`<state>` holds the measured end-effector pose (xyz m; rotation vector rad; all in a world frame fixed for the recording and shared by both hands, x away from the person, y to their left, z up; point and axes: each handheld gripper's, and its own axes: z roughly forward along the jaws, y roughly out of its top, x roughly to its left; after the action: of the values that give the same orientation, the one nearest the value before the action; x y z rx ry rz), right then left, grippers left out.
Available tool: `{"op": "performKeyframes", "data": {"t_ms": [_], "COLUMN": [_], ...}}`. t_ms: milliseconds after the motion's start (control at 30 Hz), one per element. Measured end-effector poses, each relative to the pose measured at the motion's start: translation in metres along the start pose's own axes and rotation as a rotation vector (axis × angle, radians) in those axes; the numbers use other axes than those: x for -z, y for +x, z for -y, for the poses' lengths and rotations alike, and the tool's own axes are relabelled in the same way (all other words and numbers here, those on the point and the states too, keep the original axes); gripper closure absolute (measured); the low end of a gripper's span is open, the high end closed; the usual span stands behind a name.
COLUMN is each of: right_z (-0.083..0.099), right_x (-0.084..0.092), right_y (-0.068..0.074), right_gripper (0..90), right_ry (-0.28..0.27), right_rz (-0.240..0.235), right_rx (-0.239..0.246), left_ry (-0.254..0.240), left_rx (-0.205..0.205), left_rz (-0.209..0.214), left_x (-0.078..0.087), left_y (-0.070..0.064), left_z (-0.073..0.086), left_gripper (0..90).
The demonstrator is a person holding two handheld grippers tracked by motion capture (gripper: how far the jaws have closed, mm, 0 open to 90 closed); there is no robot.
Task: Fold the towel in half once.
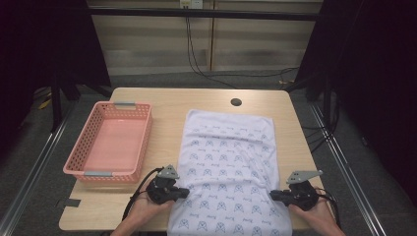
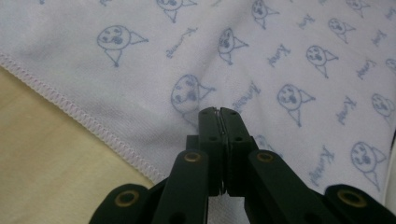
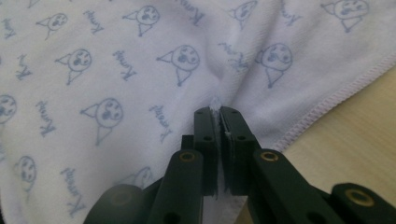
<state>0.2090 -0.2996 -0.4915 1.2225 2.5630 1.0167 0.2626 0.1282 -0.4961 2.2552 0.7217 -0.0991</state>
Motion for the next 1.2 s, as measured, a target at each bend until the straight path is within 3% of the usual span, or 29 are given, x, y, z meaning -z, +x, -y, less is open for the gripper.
{"op": "performKeyframes", "data": {"t_ms": [33,200,300,333,400,433,533,600,667,733,767,800,833,933,1067,1133,1200], "right_z": [0.000,0.003,0.004,0.004,0.002,0.000,-0.010,-0.020,-0.030,-0.040,-0.046,-0.048,-0.051,-0.054,-0.051,-0.048,-0.042], "right_x": [0.000,0.003,0.005,0.005,0.006,0.007,0.008,0.003,-0.004,-0.013,-0.019,-0.023,-0.030,-0.043,-0.042,-0.037,-0.032], "right_y": [0.001,0.005,0.008,0.009,0.009,0.008,-0.002,-0.013,-0.024,-0.033,-0.038,-0.040,-0.043,-0.047,-0.045,-0.044,-0.043], "right_gripper": [85.2,83.8,78.4,75.6,70.4,69.7,64.8,60.5,53.9,50.7,50.5,50.0,49.6,49.6,65.2,75.2,79.6], "right_ry": [0.005,0.026,0.023,0.023,0.001,-0.017,-0.082,-0.112,-0.124,-0.135,-0.133,-0.130,-0.121,-0.078,-0.074,-0.066,-0.064], "right_rz": [-0.011,-0.033,-0.048,-0.043,-0.039,-0.032,0.008,0.031,0.062,0.108,0.091,0.097,0.105,0.108,0.139,0.138,0.126], "right_rx": [-0.003,0.008,0.021,0.025,0.034,0.027,0.002,-0.008,-0.029,-0.043,-0.046,-0.043,-0.043,-0.023,0.026,0.019,0.019], "left_ry": [-0.011,0.023,0.046,0.060,0.036,0.023,-0.026,-0.049,-0.075,-0.090,-0.107,-0.099,-0.091,-0.093,-0.065,-0.050,-0.033], "left_rx": [0.005,-0.006,-0.023,-0.046,-0.043,-0.039,-0.028,-0.018,0.014,-0.003,0.003,0.036,0.036,0.054,-0.014,-0.048,-0.073], "left_rz": [-0.005,0.013,0.039,0.035,0.052,0.062,0.035,-0.010,-0.040,-0.106,-0.120,-0.122,-0.131,-0.149,-0.214,-0.195,-0.187], "left_x": [0.001,0.010,0.017,0.020,0.020,0.020,0.019,0.017,0.012,0.006,0.005,0.002,0.000,-0.005,-0.011,-0.011,-0.011], "left_y": [-0.002,-0.018,-0.025,-0.027,-0.026,-0.024,-0.013,0.001,0.016,0.028,0.033,0.040,0.044,0.051,0.043,0.038,0.034], "left_z": [0.003,0.015,0.024,0.025,0.024,0.021,0.010,-0.002,-0.011,-0.019,-0.020,-0.022,-0.023,-0.025,-0.029,-0.028,-0.028], "left_gripper": [88.8,88.8,88.8,88.8,87.1,85.3,78.4,75.5,73.6,69.6,64.2,63.4,60.4,55.7,56.4,70.7,82.2]}}
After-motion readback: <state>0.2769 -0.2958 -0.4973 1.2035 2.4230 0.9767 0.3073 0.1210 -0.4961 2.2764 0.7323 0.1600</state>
